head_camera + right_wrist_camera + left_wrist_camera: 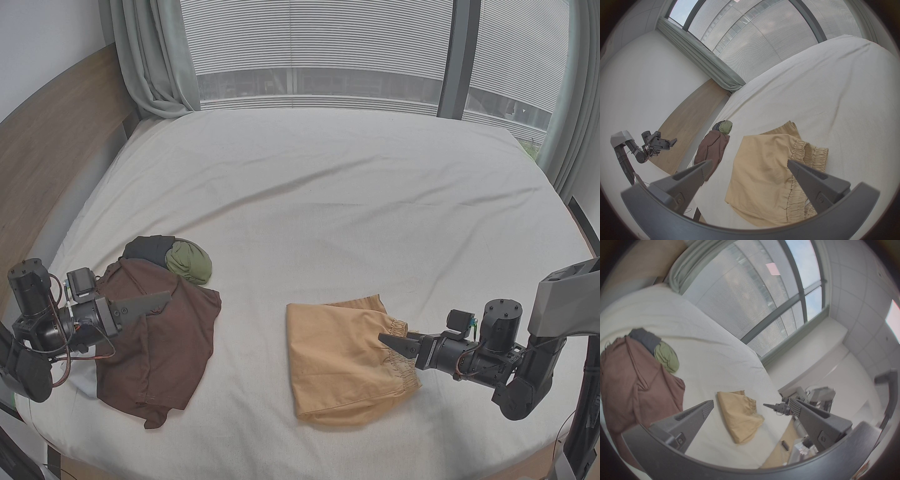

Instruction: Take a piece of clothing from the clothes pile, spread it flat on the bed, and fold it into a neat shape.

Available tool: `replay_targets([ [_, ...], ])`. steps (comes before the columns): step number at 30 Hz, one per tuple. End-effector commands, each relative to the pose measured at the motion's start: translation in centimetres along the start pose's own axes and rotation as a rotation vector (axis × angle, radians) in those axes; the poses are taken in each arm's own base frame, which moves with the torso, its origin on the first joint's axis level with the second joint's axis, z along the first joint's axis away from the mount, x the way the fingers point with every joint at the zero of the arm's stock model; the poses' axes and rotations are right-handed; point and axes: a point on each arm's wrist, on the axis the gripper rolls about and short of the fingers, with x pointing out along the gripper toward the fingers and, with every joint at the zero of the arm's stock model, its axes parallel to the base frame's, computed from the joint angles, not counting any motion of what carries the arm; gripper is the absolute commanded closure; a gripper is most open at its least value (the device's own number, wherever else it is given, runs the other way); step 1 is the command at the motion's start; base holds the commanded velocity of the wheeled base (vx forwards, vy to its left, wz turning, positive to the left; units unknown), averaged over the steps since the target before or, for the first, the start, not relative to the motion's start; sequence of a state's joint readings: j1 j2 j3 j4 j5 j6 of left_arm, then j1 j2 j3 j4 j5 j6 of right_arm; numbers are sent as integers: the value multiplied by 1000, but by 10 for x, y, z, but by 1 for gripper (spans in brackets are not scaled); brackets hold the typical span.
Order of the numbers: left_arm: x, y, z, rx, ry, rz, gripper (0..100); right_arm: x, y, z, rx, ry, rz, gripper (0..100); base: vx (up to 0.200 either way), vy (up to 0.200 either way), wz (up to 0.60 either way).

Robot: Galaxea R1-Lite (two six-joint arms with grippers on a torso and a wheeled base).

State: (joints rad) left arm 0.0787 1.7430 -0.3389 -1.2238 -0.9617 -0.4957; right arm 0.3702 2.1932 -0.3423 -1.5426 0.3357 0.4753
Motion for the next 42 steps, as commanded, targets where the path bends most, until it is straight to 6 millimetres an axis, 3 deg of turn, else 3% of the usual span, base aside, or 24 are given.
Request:
replay_targets([
  [1, -7, 5, -23, 184, 53, 27, 0, -2, -3, -3, 5, 11, -12, 0, 0, 0, 0],
  [8, -10, 15, -42, 352, 109, 39, 0, -3, -7, -6, 12, 25, -30, 0, 0, 0, 0],
  [12, -10, 26, -51, 402, 139, 47, 0, -10, -14, -22, 19, 95, -67, 0, 0, 0, 0],
  [24, -9, 33, -64, 410, 138, 34, 0, -6, -49, -50, 31, 198, -169, 0, 0, 0, 0],
  [42, -9, 32, -69, 412, 142, 23, 0, 15, -67, -76, 49, 258, -180, 0, 0, 0, 0],
])
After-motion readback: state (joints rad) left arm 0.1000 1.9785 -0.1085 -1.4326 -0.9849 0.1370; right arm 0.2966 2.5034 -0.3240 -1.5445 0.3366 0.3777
